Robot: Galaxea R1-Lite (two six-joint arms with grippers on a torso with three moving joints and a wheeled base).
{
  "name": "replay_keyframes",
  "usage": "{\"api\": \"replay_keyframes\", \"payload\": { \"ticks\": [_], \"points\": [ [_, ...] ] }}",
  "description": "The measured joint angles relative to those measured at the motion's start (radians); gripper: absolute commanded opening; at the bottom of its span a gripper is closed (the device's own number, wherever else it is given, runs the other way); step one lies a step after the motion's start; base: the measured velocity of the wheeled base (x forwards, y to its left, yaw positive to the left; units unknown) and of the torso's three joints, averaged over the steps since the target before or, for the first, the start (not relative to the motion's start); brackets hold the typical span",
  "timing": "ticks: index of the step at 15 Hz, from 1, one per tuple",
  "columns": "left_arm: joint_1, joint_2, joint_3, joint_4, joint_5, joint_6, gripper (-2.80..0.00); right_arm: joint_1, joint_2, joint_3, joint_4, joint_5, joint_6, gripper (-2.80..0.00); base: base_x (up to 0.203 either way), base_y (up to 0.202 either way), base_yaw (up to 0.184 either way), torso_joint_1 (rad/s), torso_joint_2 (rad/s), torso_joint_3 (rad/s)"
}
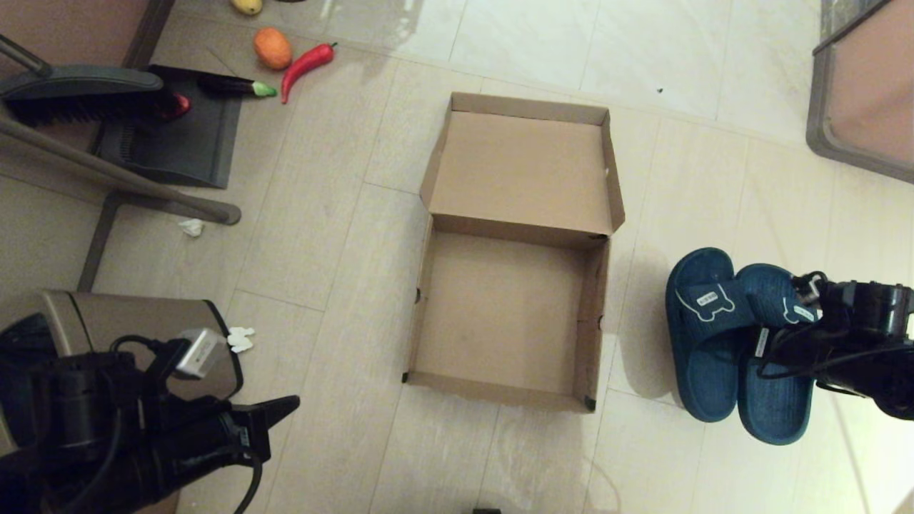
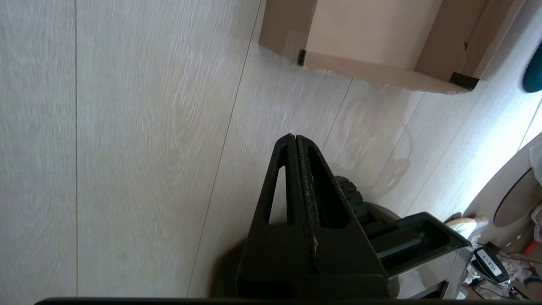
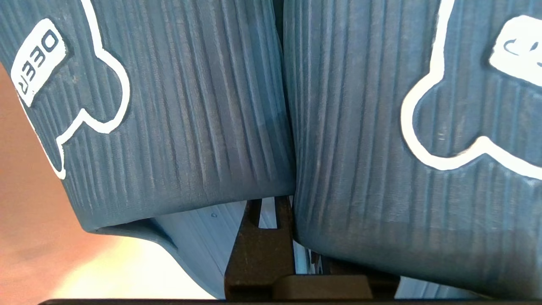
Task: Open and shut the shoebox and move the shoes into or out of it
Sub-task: Put the shoes into the shoe box
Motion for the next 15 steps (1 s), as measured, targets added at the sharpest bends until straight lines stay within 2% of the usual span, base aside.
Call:
{"api": "replay_keyframes", "payload": {
  "ticks": [2,5,8,10,15],
  "points": [
    [-0.001,-0.009,-0.011,0.000,-0.002,-0.001,-2.80,0.113,-0.119,-0.061,0.207,-0.022,0.067,-2.80,0.000,0.000,0.000,0.000,0.00,0.000],
    [0.000,-0.032,-0.014,0.001,-0.002,-0.004,-2.80,0.336,-0.212,-0.176,0.435,-0.145,0.173,-2.80,0.000,0.000,0.000,0.000,0.00,0.000],
    [0.003,-0.064,0.001,0.003,0.016,-0.045,-2.80,0.540,-0.204,-0.319,0.511,-0.256,0.215,-2.80,0.000,0.000,0.000,0.000,0.00,0.000],
    [0.005,-0.082,0.004,0.002,0.037,-0.061,-2.80,0.628,-0.159,-0.405,0.534,-0.311,0.222,-2.80,0.000,0.000,0.000,0.000,0.00,0.000],
    [0.005,-0.089,0.002,0.002,0.039,-0.064,-2.80,0.746,-0.003,-0.571,0.535,-0.423,0.248,-2.80,0.000,0.000,0.000,0.000,0.00,0.000]
  ]
}}
